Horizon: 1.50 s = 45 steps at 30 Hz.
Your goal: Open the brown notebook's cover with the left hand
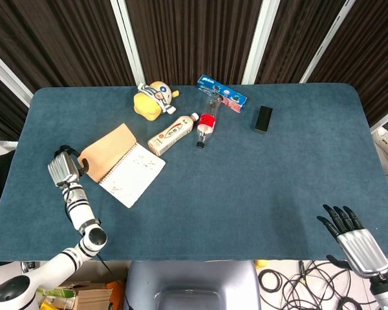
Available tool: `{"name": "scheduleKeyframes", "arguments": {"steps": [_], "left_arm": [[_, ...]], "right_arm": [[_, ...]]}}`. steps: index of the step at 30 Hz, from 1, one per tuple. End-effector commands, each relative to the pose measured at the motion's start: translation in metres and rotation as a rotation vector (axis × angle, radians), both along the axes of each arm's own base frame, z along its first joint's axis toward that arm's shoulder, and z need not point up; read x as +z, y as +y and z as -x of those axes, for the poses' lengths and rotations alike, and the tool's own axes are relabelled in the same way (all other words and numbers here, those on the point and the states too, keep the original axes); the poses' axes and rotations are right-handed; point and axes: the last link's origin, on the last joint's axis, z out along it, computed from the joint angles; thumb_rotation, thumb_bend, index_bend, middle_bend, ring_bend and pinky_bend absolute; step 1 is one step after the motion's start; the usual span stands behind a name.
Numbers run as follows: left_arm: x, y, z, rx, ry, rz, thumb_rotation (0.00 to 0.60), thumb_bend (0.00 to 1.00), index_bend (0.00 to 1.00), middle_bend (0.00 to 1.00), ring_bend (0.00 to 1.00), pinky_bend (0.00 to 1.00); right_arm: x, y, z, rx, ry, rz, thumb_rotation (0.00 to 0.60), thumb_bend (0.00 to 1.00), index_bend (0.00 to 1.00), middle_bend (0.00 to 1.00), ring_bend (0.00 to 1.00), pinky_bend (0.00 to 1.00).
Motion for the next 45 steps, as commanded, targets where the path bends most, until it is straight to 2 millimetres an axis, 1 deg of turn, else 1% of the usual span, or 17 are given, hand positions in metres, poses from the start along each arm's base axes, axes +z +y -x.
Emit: {"name": "scheduleKeyframes", "arguments": {"steps": [1, 4, 7, 10, 12, 14, 15, 23, 30, 33, 35, 37, 38, 40, 41, 44, 45], "left_arm": [[-0.001, -0.001, 0.003, -0.008, 0.036, -0.006, 0.6, 0.49, 0.7, 0.25, 0.23, 0.39], [-0.003, -0.001, 0.008, 0.003, 0.06, 0.006, 0.6, 0.49, 0.69, 0.25, 0.22, 0.39], [-0.006, -0.002, 0.015, 0.009, 0.066, 0.028, 0.6, 0.49, 0.6, 0.22, 0.2, 0.39], [-0.011, -0.003, 0.021, 0.001, 0.04, 0.066, 0.6, 0.48, 0.42, 0.13, 0.15, 0.37], [-0.013, -0.003, 0.024, -0.007, 0.038, 0.09, 0.6, 0.47, 0.23, 0.04, 0.09, 0.35], [-0.013, -0.004, 0.026, -0.022, 0.044, 0.107, 0.6, 0.45, 0.07, 0.0, 0.03, 0.33], [-0.013, -0.004, 0.027, -0.029, 0.048, 0.113, 0.6, 0.44, 0.02, 0.0, 0.01, 0.33], [-0.003, -0.01, 0.026, -0.163, 0.131, 0.109, 0.6, 0.35, 0.0, 0.0, 0.0, 0.33], [0.028, -0.017, 0.017, -0.343, 0.339, 0.018, 0.6, 0.31, 0.0, 0.0, 0.0, 0.31], [0.041, -0.025, 0.013, -0.433, 0.389, -0.015, 0.6, 0.3, 0.0, 0.0, 0.0, 0.3], [0.046, -0.034, 0.011, -0.488, 0.402, -0.022, 0.6, 0.3, 0.0, 0.0, 0.0, 0.3], [0.052, -0.051, 0.009, -0.567, 0.425, -0.004, 0.6, 0.3, 0.0, 0.0, 0.0, 0.3], [0.055, -0.061, 0.007, -0.595, 0.445, 0.005, 0.6, 0.31, 0.0, 0.0, 0.0, 0.3], [0.06, -0.089, 0.006, -0.669, 0.51, 0.059, 0.6, 0.31, 0.0, 0.0, 0.0, 0.29], [0.064, -0.108, 0.006, -0.692, 0.558, 0.096, 0.6, 0.31, 0.0, 0.0, 0.0, 0.29], [0.072, -0.154, 0.011, -0.671, 0.67, 0.193, 0.6, 0.32, 0.0, 0.0, 0.0, 0.27], [0.075, -0.175, 0.012, -0.652, 0.688, 0.236, 0.6, 0.32, 0.0, 0.0, 0.0, 0.26]], "right_arm": [[0.0, 0.0, 0.0, 0.0, -0.001, 0.001, 0.6, 0.0, 0.18, 0.0, 0.0, 0.02], [0.001, 0.0, 0.0, 0.002, -0.003, 0.004, 0.6, 0.0, 0.18, 0.0, 0.0, 0.02], [0.001, 0.001, 0.0, 0.005, -0.006, 0.003, 0.6, 0.0, 0.18, 0.0, 0.0, 0.02], [0.001, 0.001, 0.0, 0.006, -0.005, 0.0, 0.6, 0.0, 0.18, 0.0, 0.0, 0.02], [0.0, 0.001, 0.0, 0.006, -0.004, -0.001, 0.6, 0.0, 0.18, 0.0, 0.0, 0.02], [0.0, 0.001, 0.0, 0.006, -0.003, -0.003, 0.6, 0.0, 0.18, 0.0, 0.0, 0.02], [0.0, 0.001, 0.0, 0.006, -0.003, -0.003, 0.6, 0.0, 0.18, 0.0, 0.0, 0.02], [0.0, 0.001, 0.0, 0.004, -0.001, -0.002, 0.6, 0.0, 0.18, 0.0, 0.0, 0.02], [-0.001, 0.0, 0.0, 0.004, 0.001, -0.002, 0.6, 0.0, 0.18, 0.0, 0.0, 0.02], [-0.001, 0.0, 0.0, 0.005, 0.002, 0.001, 0.6, 0.0, 0.18, 0.0, 0.0, 0.02], [-0.002, 0.0, 0.0, 0.007, 0.002, 0.004, 0.6, 0.0, 0.18, 0.0, 0.0, 0.02], [-0.002, 0.0, -0.001, 0.013, 0.0, 0.011, 0.6, 0.0, 0.15, 0.0, 0.0, 0.02], [-0.003, 0.0, -0.001, 0.016, -0.001, 0.015, 0.6, 0.0, 0.12, 0.0, 0.0, 0.02], [-0.003, 0.002, -0.002, 0.027, -0.003, 0.029, 0.6, 0.0, 0.07, 0.0, 0.0, 0.02], [-0.003, 0.003, -0.002, 0.034, -0.005, 0.04, 0.6, 0.0, 0.03, 0.0, 0.0, 0.02], [-0.002, 0.005, -0.003, 0.049, -0.018, 0.07, 0.6, 0.0, 0.0, 0.0, 0.0, 0.02], [-0.002, 0.006, -0.003, 0.056, -0.025, 0.085, 0.6, 0.0, 0.0, 0.0, 0.0, 0.02]]}}
